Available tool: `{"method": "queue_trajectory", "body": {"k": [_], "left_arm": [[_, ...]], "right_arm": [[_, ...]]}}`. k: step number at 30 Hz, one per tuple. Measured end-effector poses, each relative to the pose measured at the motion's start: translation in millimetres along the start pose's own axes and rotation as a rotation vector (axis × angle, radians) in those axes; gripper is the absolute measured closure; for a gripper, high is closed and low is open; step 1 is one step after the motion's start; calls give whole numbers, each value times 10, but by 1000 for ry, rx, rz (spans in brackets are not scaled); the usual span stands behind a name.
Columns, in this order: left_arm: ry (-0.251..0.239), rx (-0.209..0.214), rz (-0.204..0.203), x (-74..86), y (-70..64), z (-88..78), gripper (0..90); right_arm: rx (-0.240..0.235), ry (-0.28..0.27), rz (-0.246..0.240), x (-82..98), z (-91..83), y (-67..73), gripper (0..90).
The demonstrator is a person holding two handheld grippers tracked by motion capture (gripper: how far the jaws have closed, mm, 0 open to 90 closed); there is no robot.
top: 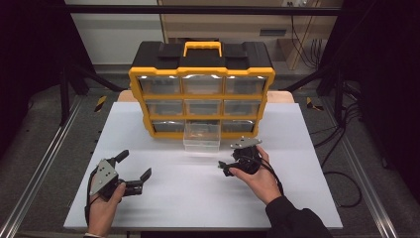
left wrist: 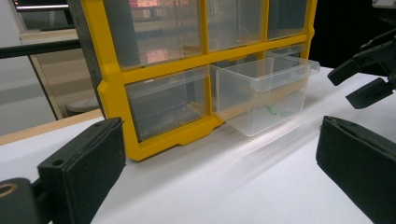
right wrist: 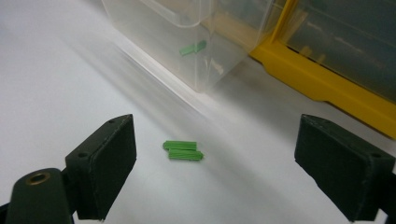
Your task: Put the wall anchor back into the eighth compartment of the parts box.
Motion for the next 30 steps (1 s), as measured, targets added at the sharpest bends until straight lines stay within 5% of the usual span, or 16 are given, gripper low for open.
{"method": "queue_trajectory", "body": {"k": [30], "left_arm": [[0,1,0,-1,-1,2,8]], "right_arm": [[-32,48,42,139,221,32,214]]}}
Point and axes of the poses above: each handheld gripper's, and its own axes: z roughly forward along the jaws, x roughly out of its underside, y roughly to its left, the point moved 3 cm from there along z, roughly forward along the jaws, and after that the axes turned 15 degrees about -z, right-handed, at the moved point
